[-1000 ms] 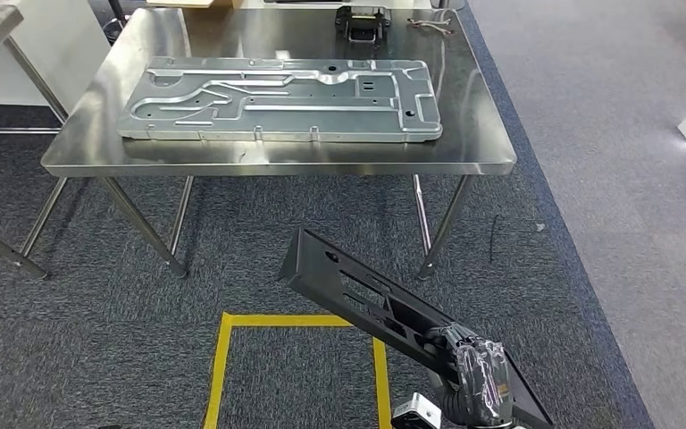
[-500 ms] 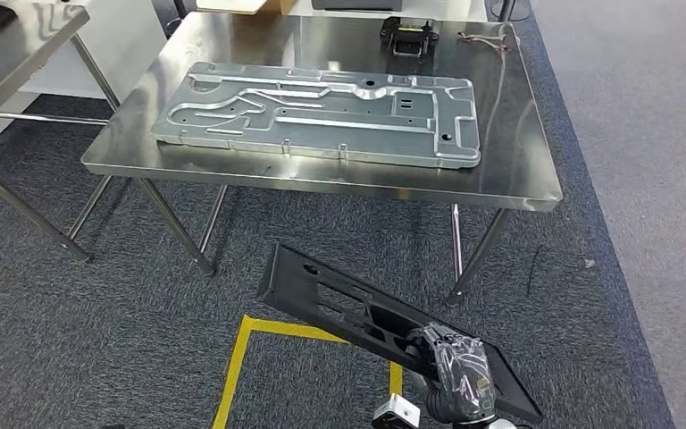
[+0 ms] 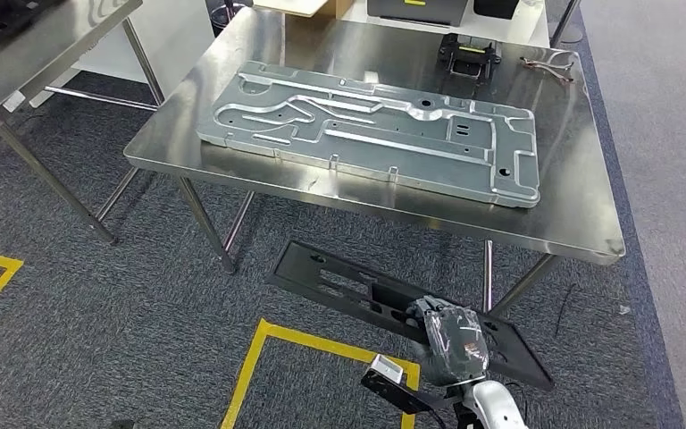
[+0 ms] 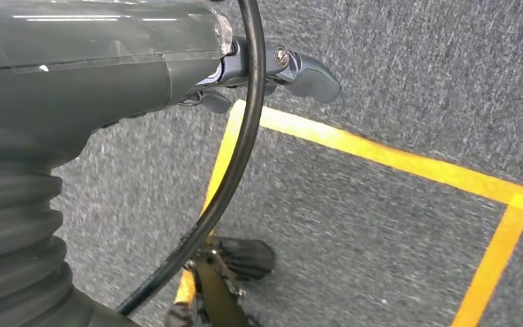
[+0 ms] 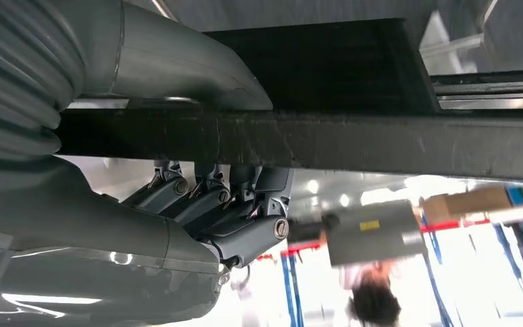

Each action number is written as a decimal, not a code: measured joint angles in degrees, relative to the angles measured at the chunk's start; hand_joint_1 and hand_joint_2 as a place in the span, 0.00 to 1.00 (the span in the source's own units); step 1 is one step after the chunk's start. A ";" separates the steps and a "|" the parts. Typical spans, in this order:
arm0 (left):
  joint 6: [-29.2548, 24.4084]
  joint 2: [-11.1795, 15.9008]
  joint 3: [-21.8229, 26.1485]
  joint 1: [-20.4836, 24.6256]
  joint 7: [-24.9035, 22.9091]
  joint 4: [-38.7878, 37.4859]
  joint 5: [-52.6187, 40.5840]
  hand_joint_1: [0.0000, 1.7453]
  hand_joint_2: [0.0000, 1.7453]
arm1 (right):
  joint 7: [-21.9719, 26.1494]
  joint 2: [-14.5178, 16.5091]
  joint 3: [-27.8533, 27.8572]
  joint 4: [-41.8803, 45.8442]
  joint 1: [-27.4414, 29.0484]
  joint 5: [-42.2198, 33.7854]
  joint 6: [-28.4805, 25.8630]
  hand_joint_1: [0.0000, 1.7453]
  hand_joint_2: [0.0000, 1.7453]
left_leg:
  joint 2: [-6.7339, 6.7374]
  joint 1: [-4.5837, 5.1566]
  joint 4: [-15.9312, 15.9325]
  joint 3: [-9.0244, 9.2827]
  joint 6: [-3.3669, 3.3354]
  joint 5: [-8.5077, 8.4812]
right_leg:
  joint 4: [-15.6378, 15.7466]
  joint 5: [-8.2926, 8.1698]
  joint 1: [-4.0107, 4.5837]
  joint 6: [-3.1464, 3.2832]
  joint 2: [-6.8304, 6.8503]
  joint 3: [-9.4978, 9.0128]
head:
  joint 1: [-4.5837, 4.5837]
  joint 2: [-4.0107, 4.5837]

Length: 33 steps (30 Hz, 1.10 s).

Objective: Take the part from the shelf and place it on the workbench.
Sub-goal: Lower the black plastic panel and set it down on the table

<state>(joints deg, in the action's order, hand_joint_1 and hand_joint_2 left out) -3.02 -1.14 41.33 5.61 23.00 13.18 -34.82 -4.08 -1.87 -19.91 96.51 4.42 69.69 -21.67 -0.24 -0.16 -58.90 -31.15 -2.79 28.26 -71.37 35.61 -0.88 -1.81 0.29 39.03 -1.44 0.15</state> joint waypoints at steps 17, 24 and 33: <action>-0.18 -0.96 0.90 0.25 1.36 0.00 -0.86 0.00 1.00 | 5.64 -5.87 4.53 16.02 -1.51 8.81 -13.14 1.00 1.00 | -0.08 -0.29 -7.47 -7.37 2.78 0.93 | 12.67 -4.73 0.51 3.66 -0.42 -10.13 | 0.00 0.00; 0.15 -1.00 1.29 0.61 0.69 0.00 -1.89 0.00 1.00 | 3.99 -6.81 3.57 14.41 -5.33 16.99 -6.93 1.00 1.00 | -0.11 0.07 0.78 -3.60 0.66 -4.22 | 10.39 -3.96 0.60 1.62 -0.53 -11.33 | -0.05 0.00; 0.86 -1.08 1.51 0.86 0.32 -0.01 -2.66 0.00 1.00 | 1.11 -7.39 1.71 1.95 -9.75 16.40 -2.65 1.00 1.00 | -0.81 -0.22 1.22 1.68 1.12 0.15 | 9.01 -8.23 -0.35 0.13 -0.30 -1.92 | -0.05 0.00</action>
<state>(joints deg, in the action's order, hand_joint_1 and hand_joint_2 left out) -2.16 -2.22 42.85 6.47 23.32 13.17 -37.47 -2.96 -9.26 -18.20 98.47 -5.34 86.09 -24.33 -1.04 -0.38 -57.67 -29.47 -1.66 28.41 -62.35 27.38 -1.23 -1.68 -0.01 37.11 -1.49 0.15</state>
